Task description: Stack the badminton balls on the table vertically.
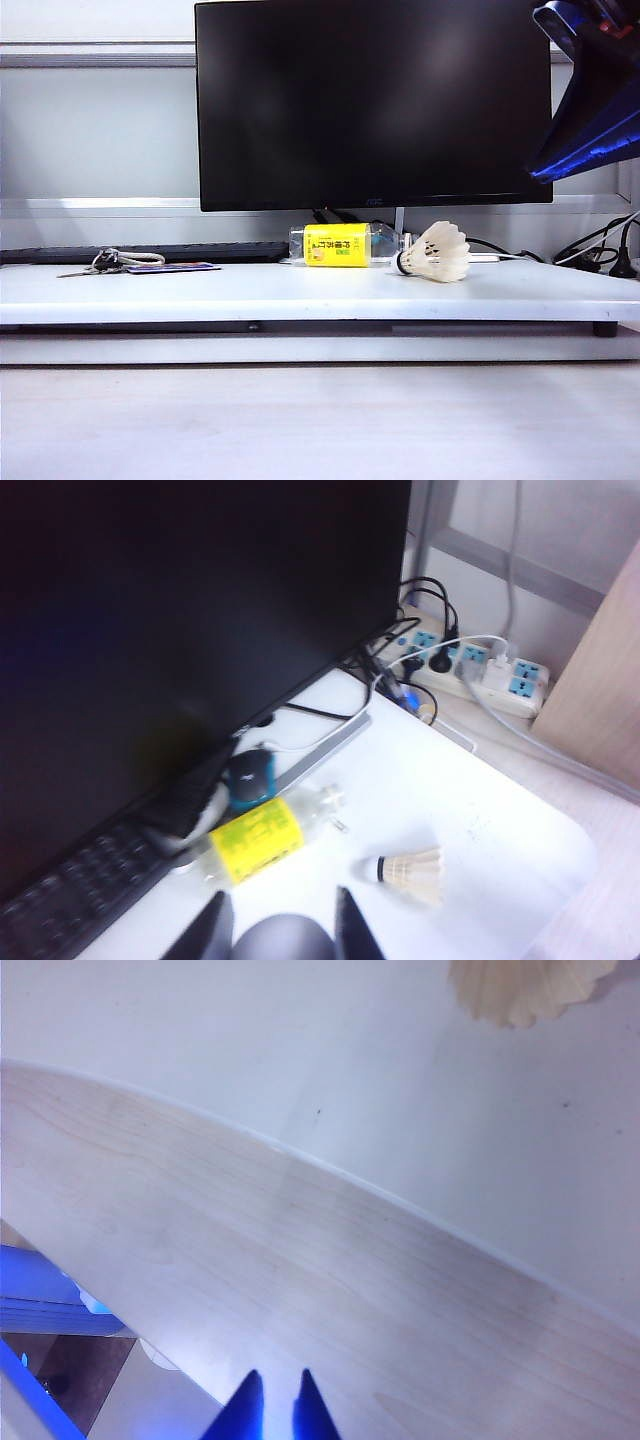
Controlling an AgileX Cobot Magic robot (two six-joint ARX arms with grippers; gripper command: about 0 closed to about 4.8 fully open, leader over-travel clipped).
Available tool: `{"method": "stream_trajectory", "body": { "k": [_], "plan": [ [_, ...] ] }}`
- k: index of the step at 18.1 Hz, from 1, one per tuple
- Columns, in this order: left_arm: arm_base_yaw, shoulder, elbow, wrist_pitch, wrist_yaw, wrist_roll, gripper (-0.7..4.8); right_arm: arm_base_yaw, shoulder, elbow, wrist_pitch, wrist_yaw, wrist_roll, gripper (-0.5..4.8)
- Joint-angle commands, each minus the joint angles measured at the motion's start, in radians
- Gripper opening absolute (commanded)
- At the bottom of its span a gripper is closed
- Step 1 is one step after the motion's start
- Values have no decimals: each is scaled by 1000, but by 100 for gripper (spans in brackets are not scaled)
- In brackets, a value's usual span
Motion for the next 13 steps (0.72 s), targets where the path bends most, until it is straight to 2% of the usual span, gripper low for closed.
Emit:
{"method": "stream_trajectory", "body": {
  "k": [1,3,6,8,10,13],
  "plan": [
    [0,-92,-62,1,-32,9,101,0,-3,2,3,-2,0,53],
    [0,-192,-180,27,-82,22,101,0,-3,2,3,-3,0,54],
    [0,-390,-484,227,-116,2,101,0,-3,2,3,-21,0,54],
    [0,-504,-706,374,-132,-18,99,0,-3,2,3,-21,0,54],
    [0,-609,-975,589,-162,-36,98,0,-3,2,3,-21,0,54],
    [0,-671,-1220,868,-170,-93,98,0,-3,2,2,-21,0,54]
  ]
}}
